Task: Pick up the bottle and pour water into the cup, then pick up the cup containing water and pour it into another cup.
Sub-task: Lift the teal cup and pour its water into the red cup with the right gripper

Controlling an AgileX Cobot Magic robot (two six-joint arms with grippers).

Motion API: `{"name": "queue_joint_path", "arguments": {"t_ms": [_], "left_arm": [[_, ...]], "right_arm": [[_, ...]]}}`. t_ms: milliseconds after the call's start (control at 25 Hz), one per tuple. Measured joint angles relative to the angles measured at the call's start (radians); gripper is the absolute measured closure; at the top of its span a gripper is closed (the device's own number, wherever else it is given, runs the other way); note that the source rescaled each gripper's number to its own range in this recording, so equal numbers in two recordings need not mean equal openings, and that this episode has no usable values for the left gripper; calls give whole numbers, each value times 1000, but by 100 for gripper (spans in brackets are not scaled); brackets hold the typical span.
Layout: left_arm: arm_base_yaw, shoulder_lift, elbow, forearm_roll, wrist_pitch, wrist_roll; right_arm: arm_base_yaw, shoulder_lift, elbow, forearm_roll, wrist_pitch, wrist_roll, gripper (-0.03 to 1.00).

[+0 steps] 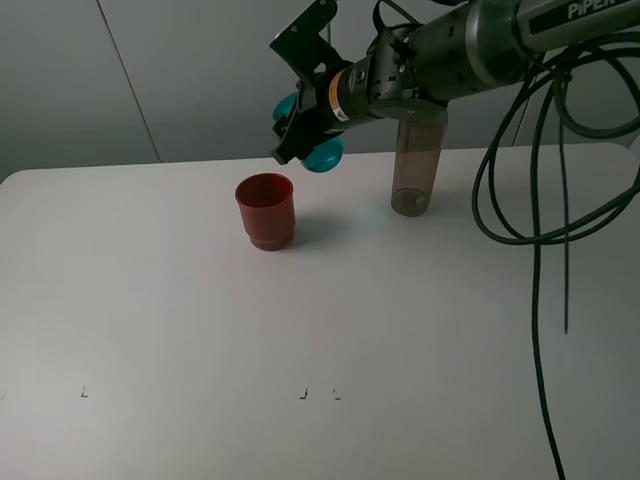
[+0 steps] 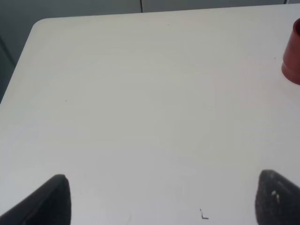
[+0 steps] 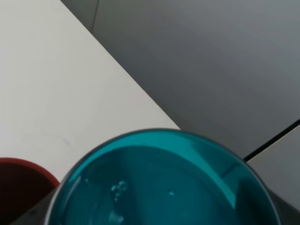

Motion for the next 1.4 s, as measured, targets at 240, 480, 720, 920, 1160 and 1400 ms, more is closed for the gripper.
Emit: {"name": "queue_joint_path", "arguments": {"t_ms": [240,480,720,920,1160,1400], "left_arm": [[0,0,0,0,0,0],[0,0,0,0,0,0],[0,0,0,0,0,0],[0,0,0,0,0,0],[0,0,0,0,0,0],[0,0,0,0,0,0]], "right_arm": [[0,0,0,45,7,-2,88],[6,0,0,54,24,-4,88],[12,0,0,76,34,-4,88],[14,0,0,92,38,-4,88],[21,0,0,129,38,-12,88],[23,0,0,106,40,-23,88]]}}
